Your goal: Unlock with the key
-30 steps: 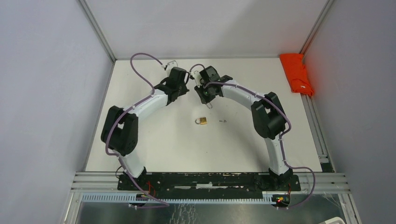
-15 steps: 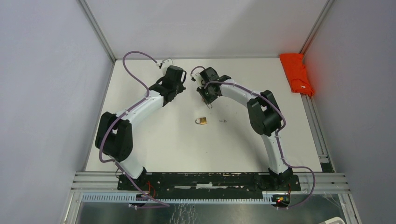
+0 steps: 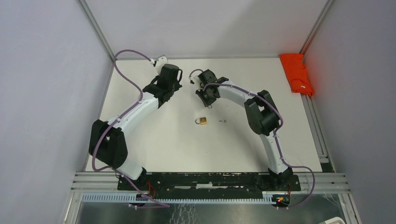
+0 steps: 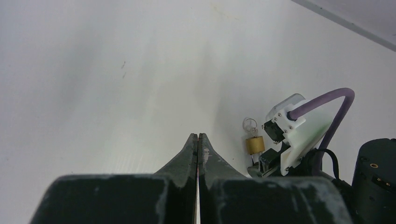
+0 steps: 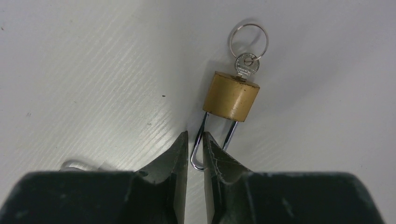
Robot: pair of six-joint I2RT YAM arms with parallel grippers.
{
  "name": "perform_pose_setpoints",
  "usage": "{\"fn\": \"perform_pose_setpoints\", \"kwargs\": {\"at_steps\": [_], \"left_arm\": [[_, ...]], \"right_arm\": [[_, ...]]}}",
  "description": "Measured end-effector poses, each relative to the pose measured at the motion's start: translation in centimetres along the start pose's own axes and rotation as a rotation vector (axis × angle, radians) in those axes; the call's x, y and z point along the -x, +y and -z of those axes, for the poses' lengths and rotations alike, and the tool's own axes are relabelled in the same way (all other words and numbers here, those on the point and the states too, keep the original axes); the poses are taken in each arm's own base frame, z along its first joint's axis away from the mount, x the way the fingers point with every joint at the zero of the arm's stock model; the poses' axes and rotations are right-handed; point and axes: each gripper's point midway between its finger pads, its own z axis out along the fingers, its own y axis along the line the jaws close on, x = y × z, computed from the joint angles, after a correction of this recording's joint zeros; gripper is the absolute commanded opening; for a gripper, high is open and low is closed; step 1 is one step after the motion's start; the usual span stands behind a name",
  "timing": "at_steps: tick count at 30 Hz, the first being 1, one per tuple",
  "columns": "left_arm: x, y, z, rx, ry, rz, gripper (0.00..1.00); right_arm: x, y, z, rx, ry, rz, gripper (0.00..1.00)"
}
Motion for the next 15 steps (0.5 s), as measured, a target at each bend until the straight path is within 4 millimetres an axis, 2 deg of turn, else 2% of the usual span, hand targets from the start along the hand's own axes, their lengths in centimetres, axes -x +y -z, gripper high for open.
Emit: {"fn": "perform_pose_setpoints", "kwargs": {"at_steps": [3, 5, 6, 15], "left_arm": [[0.4, 0.2, 0.4, 0.002, -0.008, 0.004, 0.02], [0.8, 0.4, 0.8, 0.005, -0.021, 0.009, 0.02], [1.0, 0.5, 1.0, 0.006, -0.028, 0.012, 0.02], [2.9, 0.7, 2.6, -0.002, -0.079, 0.036, 0.02]], "right_arm": [[0.0, 0.0, -0.1, 0.000, 0.002, 0.000, 0.18], [0.2, 0.1, -0.2, 0.001, 0.003, 0.002, 0.03], [0.3, 0.2, -0.3, 0.002, 0.001, 0.005, 0.00], [0.6, 0.0, -0.4, -0.022, -0.003, 0.013, 0.00]]}}
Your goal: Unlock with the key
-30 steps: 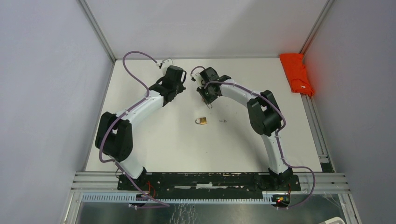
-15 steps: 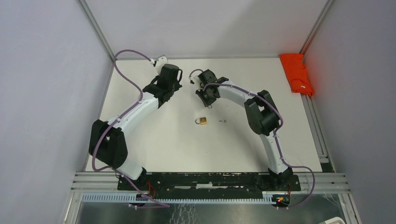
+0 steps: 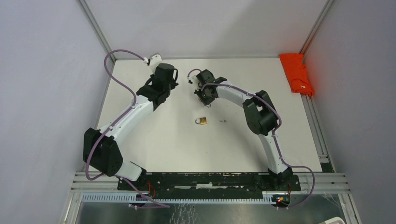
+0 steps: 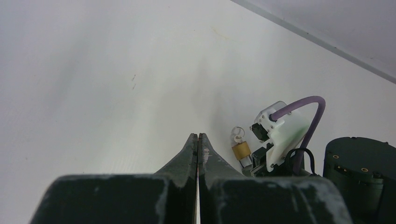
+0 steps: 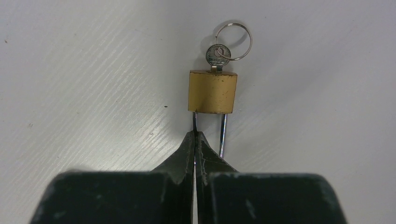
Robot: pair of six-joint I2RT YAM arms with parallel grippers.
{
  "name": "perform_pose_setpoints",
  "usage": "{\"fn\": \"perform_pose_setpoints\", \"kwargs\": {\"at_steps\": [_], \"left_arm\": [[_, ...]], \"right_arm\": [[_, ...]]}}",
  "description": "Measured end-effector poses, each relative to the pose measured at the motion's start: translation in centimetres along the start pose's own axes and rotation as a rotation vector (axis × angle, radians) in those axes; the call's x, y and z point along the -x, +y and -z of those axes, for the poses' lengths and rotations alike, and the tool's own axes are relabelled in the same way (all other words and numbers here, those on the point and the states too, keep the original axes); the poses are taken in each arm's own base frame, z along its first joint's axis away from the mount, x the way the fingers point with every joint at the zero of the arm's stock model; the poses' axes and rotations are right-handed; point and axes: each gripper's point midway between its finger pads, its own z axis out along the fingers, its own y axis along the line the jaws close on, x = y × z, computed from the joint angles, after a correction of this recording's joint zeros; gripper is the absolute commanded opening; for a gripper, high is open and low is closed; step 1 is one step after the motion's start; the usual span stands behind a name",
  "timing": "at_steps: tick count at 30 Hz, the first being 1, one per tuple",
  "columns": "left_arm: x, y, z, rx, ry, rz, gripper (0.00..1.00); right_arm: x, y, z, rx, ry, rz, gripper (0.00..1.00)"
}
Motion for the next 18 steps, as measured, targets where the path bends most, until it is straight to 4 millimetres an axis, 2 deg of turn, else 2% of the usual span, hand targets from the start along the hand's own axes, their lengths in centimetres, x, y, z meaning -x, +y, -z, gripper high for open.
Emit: {"fn": "perform_pose_setpoints", "kwargs": {"at_steps": [7, 15, 18], "left_arm": [[-0.1, 0.0, 0.0, 0.000, 0.002, -0.001, 0.02], [-0.5, -0.2, -0.1, -0.012, 0.018, -0.004, 0.02], [-0.7, -0.3, -0.2, -0.015, 0.026, -0.006, 0.02]], "right_arm": [[0.3, 0.7, 0.1, 0.062, -0.022, -0.009, 0.00], [-0.2, 2.0, 1.0, 0.288, -0.066, -0.137, 0.00], [0.1, 2.0, 1.3, 0.373, -0.106, -0.201, 0.00]]}}
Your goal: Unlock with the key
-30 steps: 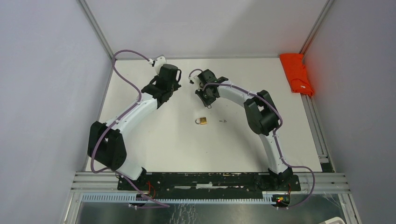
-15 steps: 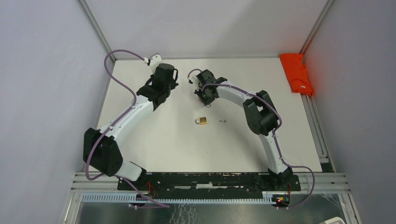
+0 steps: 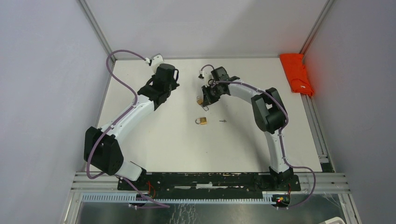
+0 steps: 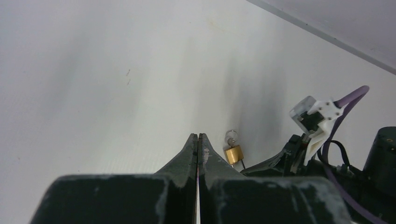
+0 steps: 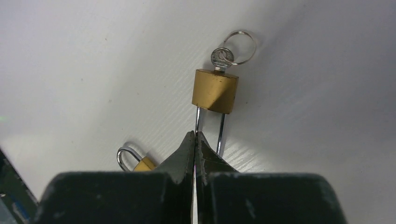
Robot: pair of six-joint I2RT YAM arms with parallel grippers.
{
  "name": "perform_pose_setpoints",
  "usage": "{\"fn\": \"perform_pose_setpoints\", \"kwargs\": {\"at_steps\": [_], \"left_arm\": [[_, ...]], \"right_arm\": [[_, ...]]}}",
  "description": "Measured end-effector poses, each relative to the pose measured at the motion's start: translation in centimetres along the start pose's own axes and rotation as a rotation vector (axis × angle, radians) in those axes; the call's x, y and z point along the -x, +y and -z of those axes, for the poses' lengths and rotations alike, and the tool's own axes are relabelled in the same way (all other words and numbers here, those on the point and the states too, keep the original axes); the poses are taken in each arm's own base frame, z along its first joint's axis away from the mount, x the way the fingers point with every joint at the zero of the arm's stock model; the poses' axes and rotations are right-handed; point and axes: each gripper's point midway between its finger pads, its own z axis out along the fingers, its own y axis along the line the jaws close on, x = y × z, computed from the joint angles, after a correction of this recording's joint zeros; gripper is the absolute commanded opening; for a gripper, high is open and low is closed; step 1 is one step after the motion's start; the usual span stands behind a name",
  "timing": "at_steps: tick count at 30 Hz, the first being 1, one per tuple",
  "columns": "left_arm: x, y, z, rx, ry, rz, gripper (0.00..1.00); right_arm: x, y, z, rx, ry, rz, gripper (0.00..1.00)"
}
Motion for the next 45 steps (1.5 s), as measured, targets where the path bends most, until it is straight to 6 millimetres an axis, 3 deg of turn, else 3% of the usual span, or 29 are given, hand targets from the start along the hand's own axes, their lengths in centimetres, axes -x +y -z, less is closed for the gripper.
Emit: {"fn": "perform_pose_setpoints", "kwargs": {"at_steps": [8, 11, 18, 27, 34, 45], "left_arm": [[-0.7, -0.2, -0.4, -0.009, 0.022, -0.006, 0.02], [-1.2, -0.2, -0.8, -0.006, 0.035, -0.012, 0.02], [-1.6, 0.0, -0.9, 0.000, 0.041, -0.017, 0.02], [-1.6, 0.3, -0.8, 0.009, 0.036, -0.018, 0.02], [-0.6, 0.3, 0.1, -0.002, 0.010, -0.004, 0.02], [-0.1, 0.2, 0.4, -0.008, 0.001, 0.002, 0.02]], "right_arm": [[0.2, 0.6, 0.4, 0.159, -0.071, -0.118, 0.00], [0.3, 0.6, 0.4, 0.163, -0.074, -0.117, 0.16], [0.0, 1.1, 0.0, 0.070, -0.028, -0.042, 0.29], [2.9, 3.3, -0.4, -0.102, -0.027, 0.138, 0.30], [0.6, 1.3, -1.1, -0.259, 0.067, 0.181, 0.29], [-0.2, -0.6, -1.1, -0.345, 0.103, 0.192, 0.28]]}}
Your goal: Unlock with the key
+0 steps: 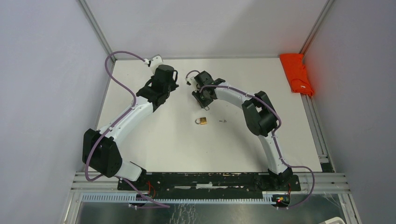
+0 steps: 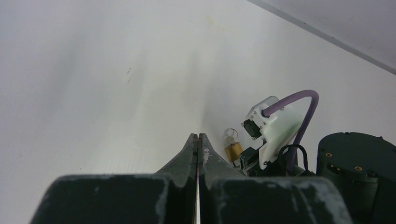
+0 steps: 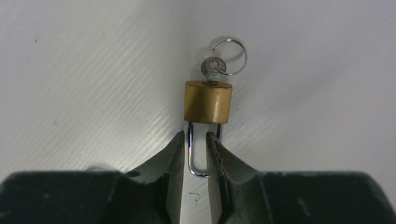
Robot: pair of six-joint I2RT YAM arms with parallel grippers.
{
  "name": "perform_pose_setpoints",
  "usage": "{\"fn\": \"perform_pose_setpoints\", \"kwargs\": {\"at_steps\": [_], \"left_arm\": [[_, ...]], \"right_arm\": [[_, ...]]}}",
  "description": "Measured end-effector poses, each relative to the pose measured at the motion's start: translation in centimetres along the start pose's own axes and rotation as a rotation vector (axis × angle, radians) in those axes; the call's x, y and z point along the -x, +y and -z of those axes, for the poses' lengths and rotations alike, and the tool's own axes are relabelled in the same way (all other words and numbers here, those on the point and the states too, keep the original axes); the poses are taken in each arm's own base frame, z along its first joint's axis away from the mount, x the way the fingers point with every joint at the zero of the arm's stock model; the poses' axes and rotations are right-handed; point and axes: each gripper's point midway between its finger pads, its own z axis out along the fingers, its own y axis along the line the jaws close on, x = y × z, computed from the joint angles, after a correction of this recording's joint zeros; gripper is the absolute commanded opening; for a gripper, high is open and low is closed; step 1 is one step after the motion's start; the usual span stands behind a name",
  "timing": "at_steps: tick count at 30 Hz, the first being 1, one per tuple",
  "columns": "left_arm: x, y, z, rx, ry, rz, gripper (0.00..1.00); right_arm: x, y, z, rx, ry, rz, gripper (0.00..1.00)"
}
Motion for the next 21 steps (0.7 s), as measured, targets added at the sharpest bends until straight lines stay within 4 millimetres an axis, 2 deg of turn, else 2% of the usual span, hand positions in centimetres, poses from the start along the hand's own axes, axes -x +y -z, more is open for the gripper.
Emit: {"fn": "perform_pose_setpoints", "kwargs": {"at_steps": [3, 10, 21], "left_arm": [[0.0, 0.0, 0.0, 0.000, 0.000, 0.000, 0.02], [-0.3, 0.1, 0.0, 0.003, 0.005, -0.003, 0.02], [-1.3, 0.6, -0.5, 0.015, 0.026, -0.014, 0.02]], "right_arm": [[0.1, 0.0, 0.0, 0.000, -0.003, 0.004, 0.25], [0.1, 0.1, -0.1, -0.020, 0.001, 0.031, 0.00], [0.3, -0.3, 0.0, -0.061, 0.000, 0.058, 0.00]]}}
